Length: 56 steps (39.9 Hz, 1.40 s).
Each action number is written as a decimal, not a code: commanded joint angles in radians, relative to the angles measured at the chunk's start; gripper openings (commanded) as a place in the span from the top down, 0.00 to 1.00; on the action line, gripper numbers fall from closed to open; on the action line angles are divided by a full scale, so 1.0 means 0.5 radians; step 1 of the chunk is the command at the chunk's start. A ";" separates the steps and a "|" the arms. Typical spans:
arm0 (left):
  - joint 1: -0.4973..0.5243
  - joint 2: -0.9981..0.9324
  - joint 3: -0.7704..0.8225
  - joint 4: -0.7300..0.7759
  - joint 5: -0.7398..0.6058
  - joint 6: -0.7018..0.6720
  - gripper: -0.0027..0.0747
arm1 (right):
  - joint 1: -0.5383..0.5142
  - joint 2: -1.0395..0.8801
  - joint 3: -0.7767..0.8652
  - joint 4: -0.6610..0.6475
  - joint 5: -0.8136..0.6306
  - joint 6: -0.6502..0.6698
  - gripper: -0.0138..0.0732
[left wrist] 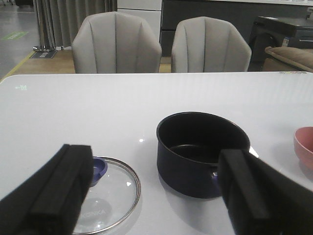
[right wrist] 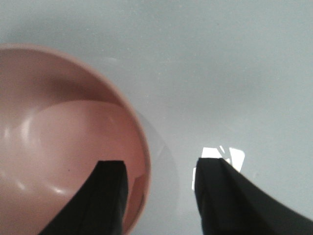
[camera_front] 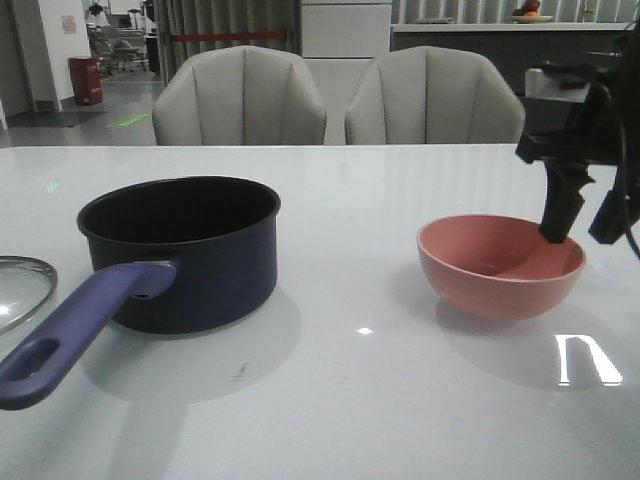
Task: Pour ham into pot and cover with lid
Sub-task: 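Carry the empty bowl back and set it on the table, then grasp the glass lid knob with the left gripper and lift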
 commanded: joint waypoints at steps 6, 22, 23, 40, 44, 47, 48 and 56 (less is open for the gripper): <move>-0.014 -0.035 -0.053 -0.008 -0.156 -0.001 0.24 | -0.007 -0.521 -0.005 -0.008 -0.050 -0.210 0.34; -0.014 -0.035 -0.053 -0.008 -0.156 -0.001 0.24 | 0.234 -1.406 0.578 0.021 -0.640 -0.210 0.34; -0.014 -0.035 -0.053 -0.008 -0.156 -0.001 0.24 | 0.259 -1.453 0.639 0.022 -0.705 -0.210 0.34; -0.014 -0.035 -0.053 -0.012 -0.177 -0.001 0.24 | 0.515 -2.693 1.794 0.118 -1.651 -0.200 0.34; -0.014 -0.035 -0.053 -0.012 -0.186 -0.001 0.24 | 0.515 -3.023 2.076 0.120 -1.673 -0.200 0.34; -0.014 -0.035 -0.053 -0.012 -0.186 -0.001 0.24 | 0.515 -3.231 2.233 0.120 -1.665 -0.200 0.34; -0.014 -0.035 -0.053 -0.012 -0.186 -0.001 0.24 | 0.515 -3.279 2.275 0.123 -1.660 -0.200 0.34; -0.014 -0.035 -0.053 -0.012 -0.186 -0.001 0.24 | 0.515 -3.426 2.417 0.164 -1.718 -0.200 0.39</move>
